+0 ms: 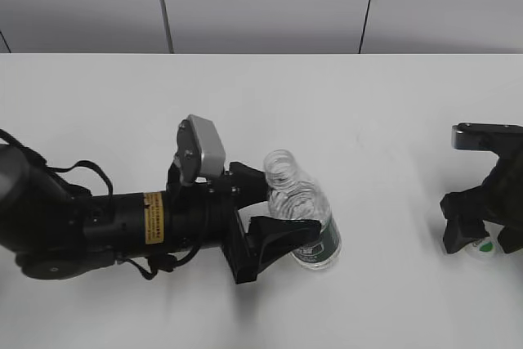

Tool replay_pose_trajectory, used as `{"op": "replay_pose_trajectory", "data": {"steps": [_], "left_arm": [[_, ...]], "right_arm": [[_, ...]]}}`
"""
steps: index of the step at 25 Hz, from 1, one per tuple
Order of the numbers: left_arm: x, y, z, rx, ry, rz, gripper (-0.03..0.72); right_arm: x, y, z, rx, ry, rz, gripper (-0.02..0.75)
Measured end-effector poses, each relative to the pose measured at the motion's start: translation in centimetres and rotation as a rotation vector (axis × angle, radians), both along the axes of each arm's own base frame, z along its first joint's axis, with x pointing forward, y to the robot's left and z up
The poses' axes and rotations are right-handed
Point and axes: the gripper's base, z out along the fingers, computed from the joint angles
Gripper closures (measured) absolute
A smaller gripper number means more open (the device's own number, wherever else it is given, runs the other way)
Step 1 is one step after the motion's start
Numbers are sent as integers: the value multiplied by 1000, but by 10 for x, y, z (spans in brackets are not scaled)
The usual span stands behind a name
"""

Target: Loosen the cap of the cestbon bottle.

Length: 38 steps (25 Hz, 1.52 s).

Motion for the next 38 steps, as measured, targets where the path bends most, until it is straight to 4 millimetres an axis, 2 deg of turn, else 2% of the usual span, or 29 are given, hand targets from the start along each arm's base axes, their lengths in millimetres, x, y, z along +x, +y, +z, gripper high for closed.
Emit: {"op": "replay_pose_trajectory", "data": {"steps": [4,10,15,18,25,38], "left_arm": [[-5,12,2,22,-3,11,96],[-6,13,2,26,-5,13,96],[-5,12,2,24,-3,19,96],[-5,7,4,22,-14,12,96],[-3,-18,18,-36,-78,-38,98],[-3,-21,19,-46,-52,-35,96]], "right_arm": [[0,1,2,8,-5,-11,123],[0,0,12,10,-42,-13,129],[0,0,13,11,-44,-14,135],[0,0,13,11,-44,-14,136],[0,0,13,12,-44,-14,143],[0,0,13,12,-41,-8,144]]}}
